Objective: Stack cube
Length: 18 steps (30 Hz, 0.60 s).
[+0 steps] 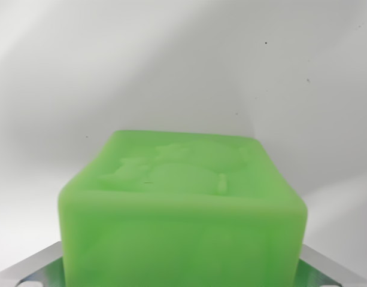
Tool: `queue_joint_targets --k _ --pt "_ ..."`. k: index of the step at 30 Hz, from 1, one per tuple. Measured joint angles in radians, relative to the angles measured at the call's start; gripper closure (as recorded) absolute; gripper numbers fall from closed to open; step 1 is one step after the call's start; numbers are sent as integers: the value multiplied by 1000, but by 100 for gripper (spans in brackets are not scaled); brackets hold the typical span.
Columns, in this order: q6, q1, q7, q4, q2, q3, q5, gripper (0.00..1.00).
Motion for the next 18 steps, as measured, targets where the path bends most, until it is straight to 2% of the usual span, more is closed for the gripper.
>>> queue_joint_targets --k 18 --pt "-31 0 0 -12 -46 0 0 100"
